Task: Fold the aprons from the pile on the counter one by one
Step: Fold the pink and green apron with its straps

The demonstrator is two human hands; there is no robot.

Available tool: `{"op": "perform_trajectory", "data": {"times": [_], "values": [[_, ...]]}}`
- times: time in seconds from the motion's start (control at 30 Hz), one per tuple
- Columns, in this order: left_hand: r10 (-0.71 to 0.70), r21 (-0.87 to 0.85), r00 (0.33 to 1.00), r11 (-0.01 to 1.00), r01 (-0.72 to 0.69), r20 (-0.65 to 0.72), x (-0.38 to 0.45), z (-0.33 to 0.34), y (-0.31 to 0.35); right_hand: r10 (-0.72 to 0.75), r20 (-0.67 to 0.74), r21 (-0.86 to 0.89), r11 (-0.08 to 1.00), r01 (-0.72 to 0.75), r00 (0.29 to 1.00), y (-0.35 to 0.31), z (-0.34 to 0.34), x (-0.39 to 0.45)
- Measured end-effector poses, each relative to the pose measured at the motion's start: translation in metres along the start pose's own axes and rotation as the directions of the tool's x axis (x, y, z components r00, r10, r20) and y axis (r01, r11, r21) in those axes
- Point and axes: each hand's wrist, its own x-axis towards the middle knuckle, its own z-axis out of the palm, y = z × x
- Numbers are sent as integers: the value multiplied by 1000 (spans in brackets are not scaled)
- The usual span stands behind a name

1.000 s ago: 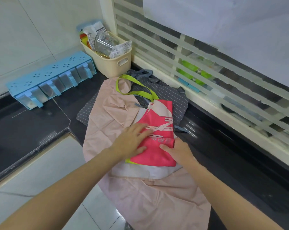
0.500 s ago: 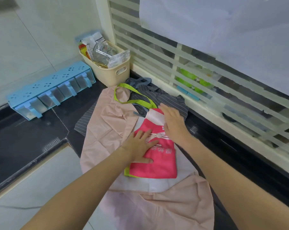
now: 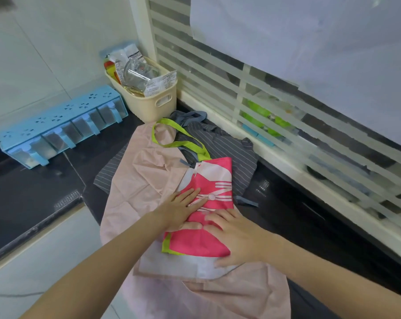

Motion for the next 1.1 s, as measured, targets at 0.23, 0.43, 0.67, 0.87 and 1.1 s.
{"op": "perform_trajectory", "data": {"times": [0.23, 0.43, 0.67, 0.87, 1.1], "values": [[-171, -794, 962, 604, -70, -215, -6, -15, -21, 314, 276, 626, 659, -418, 908, 27, -15, 12], [-17, -972, 972, 22, 236, 235, -33, -53, -30, 484, 552, 688, 197, -699, 679, 49, -35, 39], [-264, -948, 958, 261, 184, 113, 0, -26, -43, 587, -236, 53, 803, -593, 774, 16, -18, 40], [-293, -590, 955, 765, 258, 38, 1, -56, -43, 455, 63, -154, 884, -442, 888, 9, 3, 50], [-38, -173, 935, 985, -25, -353, -5, -59, -54, 541, 206, 159, 804, -573, 816, 29, -53, 76]]}}
